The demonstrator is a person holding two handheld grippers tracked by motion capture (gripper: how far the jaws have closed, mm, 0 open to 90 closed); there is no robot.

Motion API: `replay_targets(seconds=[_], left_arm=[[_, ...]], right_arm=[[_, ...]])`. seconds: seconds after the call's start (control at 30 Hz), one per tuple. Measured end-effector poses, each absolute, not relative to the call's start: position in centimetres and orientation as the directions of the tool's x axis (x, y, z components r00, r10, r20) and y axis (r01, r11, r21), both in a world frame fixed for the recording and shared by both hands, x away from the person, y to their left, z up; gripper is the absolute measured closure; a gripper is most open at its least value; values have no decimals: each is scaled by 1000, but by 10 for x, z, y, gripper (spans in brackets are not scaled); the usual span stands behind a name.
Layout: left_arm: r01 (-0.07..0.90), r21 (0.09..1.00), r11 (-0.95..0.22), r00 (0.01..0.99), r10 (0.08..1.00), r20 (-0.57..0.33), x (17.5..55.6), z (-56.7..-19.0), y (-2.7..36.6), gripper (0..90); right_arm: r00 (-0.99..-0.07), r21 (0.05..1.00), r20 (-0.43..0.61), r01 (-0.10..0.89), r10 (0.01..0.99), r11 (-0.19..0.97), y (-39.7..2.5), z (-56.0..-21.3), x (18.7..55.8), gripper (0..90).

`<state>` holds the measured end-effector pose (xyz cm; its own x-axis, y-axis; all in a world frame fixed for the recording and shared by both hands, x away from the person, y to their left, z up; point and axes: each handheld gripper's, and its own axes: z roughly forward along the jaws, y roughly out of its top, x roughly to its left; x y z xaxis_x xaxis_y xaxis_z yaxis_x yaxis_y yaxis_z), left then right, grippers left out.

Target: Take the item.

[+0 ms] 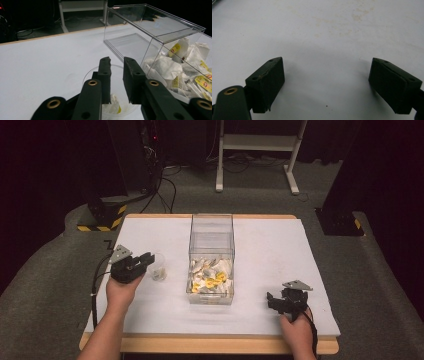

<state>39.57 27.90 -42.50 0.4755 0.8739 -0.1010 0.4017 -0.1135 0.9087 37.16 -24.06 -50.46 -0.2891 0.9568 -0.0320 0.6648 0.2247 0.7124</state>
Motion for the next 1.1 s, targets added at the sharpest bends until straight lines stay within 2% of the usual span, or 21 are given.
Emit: replay_targets(seconds=[0.13, 0.37, 0.43, 0.63, 0.7, 1.1], left_arm=[[395, 910, -126, 475, 876, -85, 391, -422, 280, 674], [384, 912, -145, 475, 878, -60, 382, -418, 285, 521], [382, 914, -138, 466, 882, -61, 378, -418, 287, 450], [406, 903, -139, 457, 887, -69, 370, -425, 297, 385], [411, 901, -140, 456, 887, -71, 367, -429, 300, 337], [483, 856, -185, 459, 886, -67, 343, -461, 310, 277]], right_arm=[[-289, 713, -32, 665, 957, 225, -241, -505, 372, 132], [-289, 713, -32, 665, 957, 225, -241, -505, 372, 132], [-289, 713, -32, 665, 957, 225, -241, -505, 372, 132], [-289, 713, -32, 664, 957, 225, -241, -505, 372, 133], [-289, 713, -32, 664, 957, 225, -241, -505, 372, 133], [-289, 713, -33, 664, 957, 225, -241, -505, 372, 132]])
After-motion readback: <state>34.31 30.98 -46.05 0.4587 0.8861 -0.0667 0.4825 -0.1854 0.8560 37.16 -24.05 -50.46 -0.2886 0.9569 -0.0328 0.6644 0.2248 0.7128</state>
